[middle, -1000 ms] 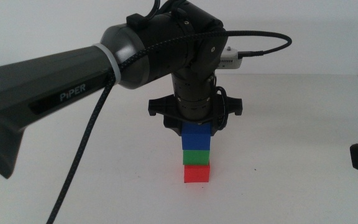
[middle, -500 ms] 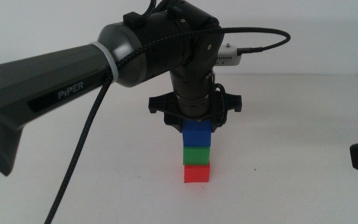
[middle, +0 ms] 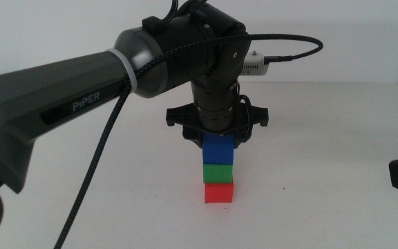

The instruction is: Stack red cubes first, then green, then blue cubes in a specific spot.

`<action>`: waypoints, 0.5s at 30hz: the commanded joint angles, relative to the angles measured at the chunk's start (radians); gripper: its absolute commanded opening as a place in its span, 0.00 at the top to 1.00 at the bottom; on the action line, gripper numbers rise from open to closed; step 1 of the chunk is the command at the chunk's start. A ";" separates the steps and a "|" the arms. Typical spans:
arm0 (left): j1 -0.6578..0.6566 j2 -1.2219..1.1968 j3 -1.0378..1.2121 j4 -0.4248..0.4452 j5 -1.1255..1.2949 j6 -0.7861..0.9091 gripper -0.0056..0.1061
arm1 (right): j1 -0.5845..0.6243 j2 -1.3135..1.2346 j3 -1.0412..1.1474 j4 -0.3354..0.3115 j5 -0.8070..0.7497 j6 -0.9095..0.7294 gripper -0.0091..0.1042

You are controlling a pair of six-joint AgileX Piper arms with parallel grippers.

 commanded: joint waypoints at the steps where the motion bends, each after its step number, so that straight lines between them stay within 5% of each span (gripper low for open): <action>1: 0.002 0.011 -0.002 -0.012 0.003 0.007 0.61 | -0.008 -0.002 0.006 -0.008 -0.011 -0.002 0.23; 6: 0.002 0.011 -0.002 -0.016 0.003 0.007 0.54 | -0.008 -0.002 0.006 -0.008 -0.011 -0.002 0.23; 9: 0.002 0.011 -0.002 -0.014 -0.007 0.015 0.37 | -0.008 -0.002 0.006 -0.008 -0.011 -0.002 0.23; 15: 0.002 0.011 -0.002 -0.009 -0.011 0.022 0.28 | -0.008 -0.002 0.006 -0.008 -0.011 -0.002 0.23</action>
